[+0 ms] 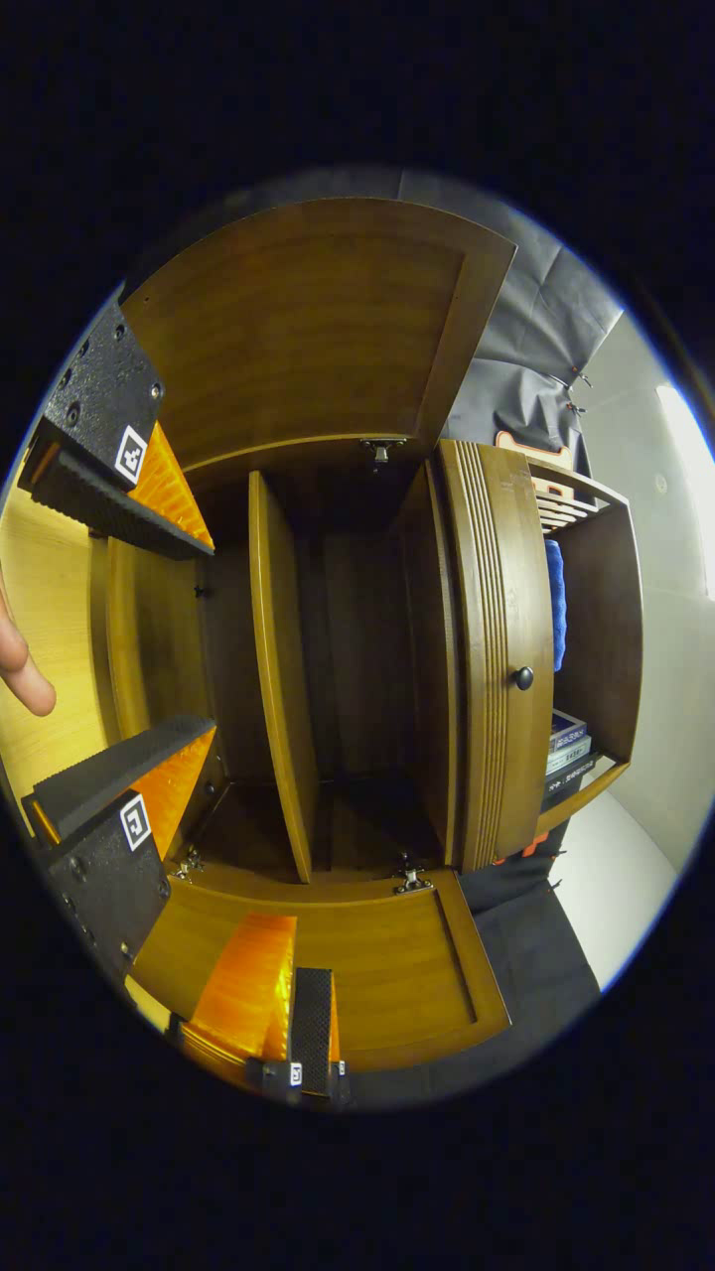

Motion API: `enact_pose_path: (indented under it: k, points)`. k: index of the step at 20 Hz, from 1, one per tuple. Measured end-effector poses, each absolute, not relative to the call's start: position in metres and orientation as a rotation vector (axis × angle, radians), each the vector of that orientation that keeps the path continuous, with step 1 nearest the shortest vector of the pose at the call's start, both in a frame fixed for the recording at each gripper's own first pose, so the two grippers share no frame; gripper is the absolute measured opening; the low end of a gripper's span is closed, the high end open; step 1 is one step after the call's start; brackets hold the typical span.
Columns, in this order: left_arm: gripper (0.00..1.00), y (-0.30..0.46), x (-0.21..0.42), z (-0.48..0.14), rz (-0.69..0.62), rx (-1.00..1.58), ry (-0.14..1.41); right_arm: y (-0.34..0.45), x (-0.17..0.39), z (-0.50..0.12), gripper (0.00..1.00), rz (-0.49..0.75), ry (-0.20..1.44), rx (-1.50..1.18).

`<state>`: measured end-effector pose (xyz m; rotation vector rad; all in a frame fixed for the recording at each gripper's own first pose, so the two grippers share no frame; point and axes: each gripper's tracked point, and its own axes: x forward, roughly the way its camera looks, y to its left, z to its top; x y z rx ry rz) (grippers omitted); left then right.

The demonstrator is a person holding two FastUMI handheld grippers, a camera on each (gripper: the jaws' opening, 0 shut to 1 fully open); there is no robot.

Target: Open the right door of the double-door shoe cabinet with the right hand, and open the left door with the left hand.

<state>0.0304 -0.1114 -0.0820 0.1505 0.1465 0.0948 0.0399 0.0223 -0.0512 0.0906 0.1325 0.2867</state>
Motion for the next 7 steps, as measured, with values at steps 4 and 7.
enact_pose_path:
  k: [4,7]
  points:
    - [0.98,-0.115,0.031,-0.082,0.09,0.158,0.142,0.015,0.035,-0.059,1.0,0.275,0.139,0.083]
    - [0.98,-0.117,0.028,-0.083,0.086,0.158,0.133,0.012,0.028,-0.058,1.0,0.275,0.126,0.111]
